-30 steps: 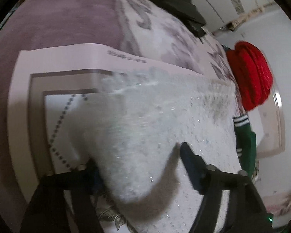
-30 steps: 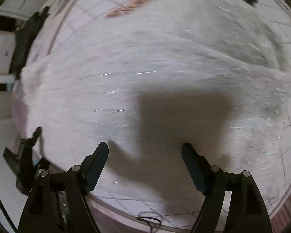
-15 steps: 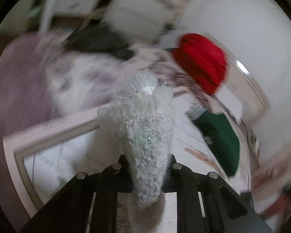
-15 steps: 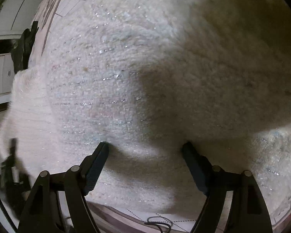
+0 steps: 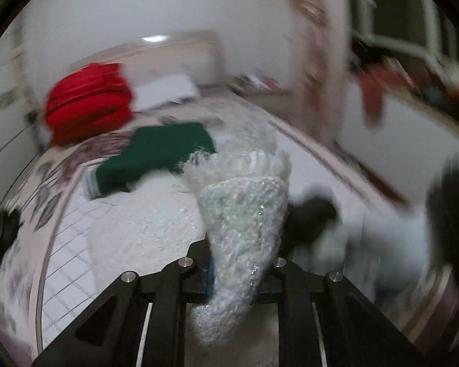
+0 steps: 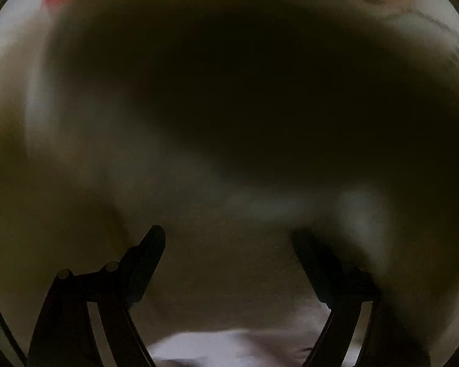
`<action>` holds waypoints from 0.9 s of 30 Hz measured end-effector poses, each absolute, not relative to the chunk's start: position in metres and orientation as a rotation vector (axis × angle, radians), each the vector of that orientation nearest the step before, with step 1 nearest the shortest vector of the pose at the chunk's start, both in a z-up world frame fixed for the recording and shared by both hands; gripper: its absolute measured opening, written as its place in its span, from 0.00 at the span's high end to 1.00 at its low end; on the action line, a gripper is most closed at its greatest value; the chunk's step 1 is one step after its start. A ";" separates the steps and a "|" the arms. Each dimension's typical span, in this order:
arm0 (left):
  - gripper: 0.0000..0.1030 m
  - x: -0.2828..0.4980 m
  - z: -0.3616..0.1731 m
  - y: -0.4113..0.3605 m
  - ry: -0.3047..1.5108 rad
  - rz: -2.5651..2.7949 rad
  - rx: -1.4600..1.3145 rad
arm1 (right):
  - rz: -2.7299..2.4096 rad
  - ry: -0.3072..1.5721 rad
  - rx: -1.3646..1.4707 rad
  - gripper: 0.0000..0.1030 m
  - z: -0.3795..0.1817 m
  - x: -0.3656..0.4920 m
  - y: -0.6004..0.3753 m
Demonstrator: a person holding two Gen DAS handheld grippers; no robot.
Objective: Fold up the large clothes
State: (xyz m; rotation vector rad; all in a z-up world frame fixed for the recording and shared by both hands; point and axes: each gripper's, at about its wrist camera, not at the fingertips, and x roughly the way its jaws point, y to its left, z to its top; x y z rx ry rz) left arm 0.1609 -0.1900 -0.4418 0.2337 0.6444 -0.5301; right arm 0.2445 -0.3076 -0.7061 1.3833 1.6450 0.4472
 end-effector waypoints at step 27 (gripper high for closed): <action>0.08 0.146 -0.444 -0.158 0.997 -0.552 -0.161 | 0.432 1.589 0.923 0.16 -0.596 0.238 -0.359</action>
